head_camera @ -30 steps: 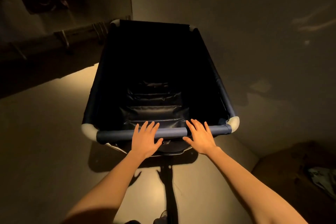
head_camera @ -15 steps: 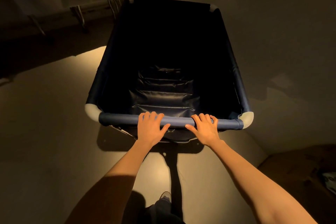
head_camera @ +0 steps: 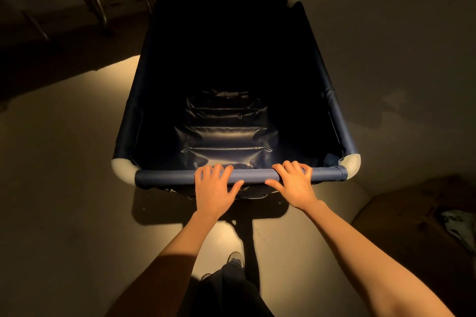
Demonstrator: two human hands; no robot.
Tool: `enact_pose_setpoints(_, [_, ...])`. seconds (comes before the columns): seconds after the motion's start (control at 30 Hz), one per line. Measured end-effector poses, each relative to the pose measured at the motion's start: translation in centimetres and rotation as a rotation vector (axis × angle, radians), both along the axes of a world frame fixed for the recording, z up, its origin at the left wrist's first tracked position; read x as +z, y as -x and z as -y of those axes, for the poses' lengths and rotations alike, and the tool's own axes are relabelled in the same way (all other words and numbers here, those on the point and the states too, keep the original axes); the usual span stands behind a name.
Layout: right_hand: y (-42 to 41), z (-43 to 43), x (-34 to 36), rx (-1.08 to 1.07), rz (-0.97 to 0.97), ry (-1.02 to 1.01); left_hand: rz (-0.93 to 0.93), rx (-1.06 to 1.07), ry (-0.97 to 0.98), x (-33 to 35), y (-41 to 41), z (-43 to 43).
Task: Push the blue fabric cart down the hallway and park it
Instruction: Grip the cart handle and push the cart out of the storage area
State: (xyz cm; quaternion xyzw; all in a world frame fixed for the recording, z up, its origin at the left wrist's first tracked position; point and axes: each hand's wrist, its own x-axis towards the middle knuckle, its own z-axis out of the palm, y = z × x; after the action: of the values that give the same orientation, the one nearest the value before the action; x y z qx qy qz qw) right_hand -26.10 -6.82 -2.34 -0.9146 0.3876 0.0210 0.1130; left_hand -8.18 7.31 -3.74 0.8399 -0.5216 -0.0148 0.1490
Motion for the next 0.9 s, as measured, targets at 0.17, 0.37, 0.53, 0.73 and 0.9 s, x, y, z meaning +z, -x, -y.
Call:
enact_pose_setpoints(0.17, [1.2, -0.5, 0.1, 0.023, 0.011, -0.007, -0.037, 0.029, -0.026, 0.1, 1.8, -1.0])
enact_pose_setpoints(0.37, [2.6, 0.2, 0.3, 0.075, 0.002, -0.007, -0.034, 0.092, -0.033, -0.1, 4.2, -1.3])
enact_pose_setpoints(0.53, [3.6, 1.7, 0.1, 0.15, 0.015, -0.01, -0.024, 0.17, -0.024, -0.1, 6.4, -0.9])
enact_pose_setpoints(0.73, [4.6, 3.9, 0.2, 0.256, 0.015, -0.018, -0.039, 0.269, 0.006, -0.1, 9.3, -0.3])
enact_pose_setpoints(0.9, [5.6, 5.7, 0.1, 0.335, 0.01, -0.022, -0.052, 0.354, -0.008, -0.3, 12.0, 0.4])
